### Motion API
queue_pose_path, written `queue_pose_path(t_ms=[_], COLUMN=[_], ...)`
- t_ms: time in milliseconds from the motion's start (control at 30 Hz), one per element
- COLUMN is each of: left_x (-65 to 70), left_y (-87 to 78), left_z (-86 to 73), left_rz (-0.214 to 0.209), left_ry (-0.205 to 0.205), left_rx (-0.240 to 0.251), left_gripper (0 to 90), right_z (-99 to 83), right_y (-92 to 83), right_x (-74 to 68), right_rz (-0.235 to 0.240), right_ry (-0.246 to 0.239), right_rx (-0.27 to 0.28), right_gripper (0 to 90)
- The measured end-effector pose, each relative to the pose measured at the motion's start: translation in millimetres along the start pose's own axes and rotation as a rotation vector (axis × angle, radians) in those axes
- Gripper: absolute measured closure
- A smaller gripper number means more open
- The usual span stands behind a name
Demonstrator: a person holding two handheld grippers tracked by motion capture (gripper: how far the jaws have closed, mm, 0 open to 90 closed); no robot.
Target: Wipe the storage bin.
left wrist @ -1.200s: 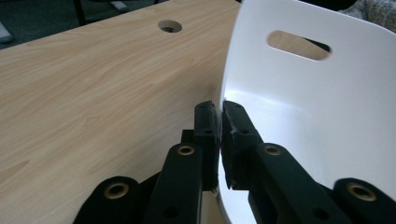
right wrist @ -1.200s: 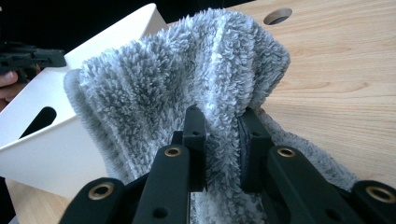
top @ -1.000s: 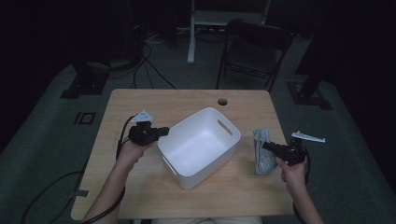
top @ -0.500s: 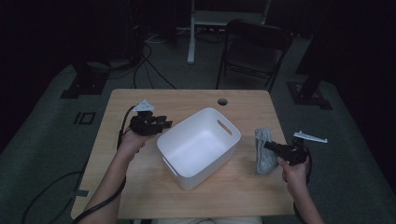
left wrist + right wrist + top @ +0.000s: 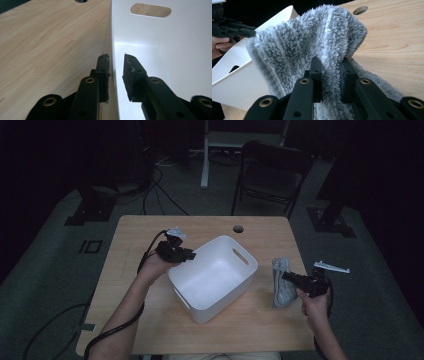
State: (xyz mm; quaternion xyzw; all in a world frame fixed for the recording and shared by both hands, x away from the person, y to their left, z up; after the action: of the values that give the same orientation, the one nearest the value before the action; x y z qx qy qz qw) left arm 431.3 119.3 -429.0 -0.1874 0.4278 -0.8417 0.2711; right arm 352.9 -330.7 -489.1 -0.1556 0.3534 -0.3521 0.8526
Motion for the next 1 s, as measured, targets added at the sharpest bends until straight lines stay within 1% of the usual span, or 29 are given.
queue_pose_path(t_ms=[33, 67, 100, 133, 167, 200, 267, 333, 467, 500, 600, 633, 667, 733, 767, 800, 867, 1000], left_x=[0.2, 0.4, 0.3, 0.3, -0.3, -1.5, -2.3, -1.1, -0.8, -0.7, -0.1, -0.6, -0.8, -1.5, -1.9, -2.4, -3.3, -3.2], left_y=[0.9, 2.0, 2.5, 2.9, 3.1, 2.6, 2.8, 2.8, 1.9, 1.4, 0.0, -0.5, -1.2, -2.8, -3.3, -4.3, -5.5, -8.5], left_z=[0.6, 1.2, 1.7, 1.8, 1.7, 1.1, -0.2, -1.4, -4.9, -5.6, -8.9, -10.3, -11.4, -14.4, -15.4, -17.5, -20.0, -24.2], left_rz=[-0.003, -0.004, 0.005, 0.011, 0.006, 0.008, -0.002, 0.006, 0.005, 0.008, 0.025, 0.023, 0.027, 0.042, 0.048, 0.063, 0.079, 0.12], left_ry=[-0.001, -0.003, -0.01, -0.023, -0.034, -0.049, -0.067, -0.066, -0.093, -0.094, -0.113, -0.128, -0.134, -0.163, -0.171, -0.191, -0.221, -0.255], left_rx=[-0.003, -0.002, -0.009, -0.005, -0.002, 0.002, 0.013, 0.021, 0.037, 0.037, 0.051, 0.056, 0.059, 0.069, 0.075, 0.082, 0.094, 0.102], left_gripper=[75.1, 76.8, 79.8, 84.1, 84.1, 86.6, 86.7, 86.8, 86.8, 86.9, 87.3, 87.3, 87.2, 87.3, 87.2, 87.2, 87.1, 87.1], right_z=[0.0, 0.0, 0.1, 0.1, 0.1, 0.1, 0.0, 0.0, 0.2, 0.2, -0.2, -0.3, -0.4, -0.3, 0.0, 0.2, 0.2, -0.3], right_y=[0.0, 0.2, 0.5, 0.9, 0.9, 1.1, 1.1, 1.0, 0.5, 0.4, 0.1, 0.0, 0.1, 0.0, 0.0, -0.2, -0.3, 0.4], right_x=[0.0, -0.3, -0.7, -1.1, -1.1, -0.7, -0.6, -0.1, -0.5, -0.6, -0.1, 0.0, 0.1, 0.0, -0.2, -0.7, -0.6, 0.0], right_rz=[0.0, 0.001, 0.0, 0.001, 0.001, 0.001, 0.001, 0.002, 0.001, -0.002, 0.001, -0.001, -0.001, 0.001, 0.001, 0.0, -0.002, 0.0], right_ry=[0.0, -0.001, -0.002, -0.004, -0.004, -0.002, -0.002, 0.001, -0.002, -0.005, -0.001, -0.001, 0.0, 0.001, -0.002, -0.004, -0.004, -0.002], right_rx=[0.0, 0.0, -0.002, -0.004, -0.004, -0.004, -0.005, -0.004, -0.002, -0.002, -0.002, -0.003, -0.005, -0.003, -0.002, -0.003, -0.002, -0.006], right_gripper=[76.8, 76.8, 76.9, 76.8, 76.8, 76.8, 76.9, 76.8, 76.9, 76.8, 76.9, 76.9, 76.8, 76.8, 76.8, 76.9, 76.9, 76.8])
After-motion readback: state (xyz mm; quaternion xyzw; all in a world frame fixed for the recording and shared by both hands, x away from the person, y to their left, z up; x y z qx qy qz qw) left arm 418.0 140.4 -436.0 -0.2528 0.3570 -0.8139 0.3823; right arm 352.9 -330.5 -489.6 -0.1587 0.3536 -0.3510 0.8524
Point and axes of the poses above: each handheld gripper's, and its own axes: y roughly forward along the jaws, z roughly out of its top, x roughly to its right, the point moved 2 cm from there along y, roughly forward along the jaws, and after that the axes turned 12 degrees about -x, right-handed, at the moved point
